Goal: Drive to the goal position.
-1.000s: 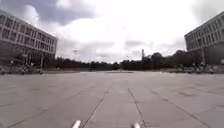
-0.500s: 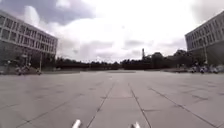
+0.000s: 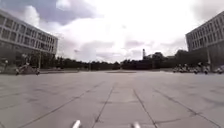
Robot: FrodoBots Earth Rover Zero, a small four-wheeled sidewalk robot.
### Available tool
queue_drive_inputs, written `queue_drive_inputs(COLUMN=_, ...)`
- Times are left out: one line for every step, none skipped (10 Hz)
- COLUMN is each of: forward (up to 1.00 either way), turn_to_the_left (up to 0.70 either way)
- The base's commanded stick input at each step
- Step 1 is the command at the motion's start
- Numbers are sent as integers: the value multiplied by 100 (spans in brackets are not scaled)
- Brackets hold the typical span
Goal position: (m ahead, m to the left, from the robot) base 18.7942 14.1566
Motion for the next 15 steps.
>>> queue_drive_inputs(forward=70, turn_to_the_left=0)
queue_drive_inputs(forward=70, turn_to_the_left=0)
queue_drive_inputs(forward=70, turn_to_the_left=0)
queue_drive_inputs(forward=70, turn_to_the_left=0)
queue_drive_inputs(forward=70, turn_to_the_left=0)
queue_drive_inputs(forward=70, turn_to_the_left=0)
queue_drive_inputs(forward=70, turn_to_the_left=0)
queue_drive_inputs(forward=70, turn_to_the_left=0)
queue_drive_inputs(forward=70, turn_to_the_left=0)
queue_drive_inputs(forward=70, turn_to_the_left=-1)
queue_drive_inputs(forward=70, turn_to_the_left=-14)
queue_drive_inputs(forward=70, turn_to_the_left=-30)
queue_drive_inputs(forward=70, turn_to_the_left=-32)
queue_drive_inputs(forward=70, turn_to_the_left=-27)
queue_drive_inputs(forward=70, turn_to_the_left=-5)
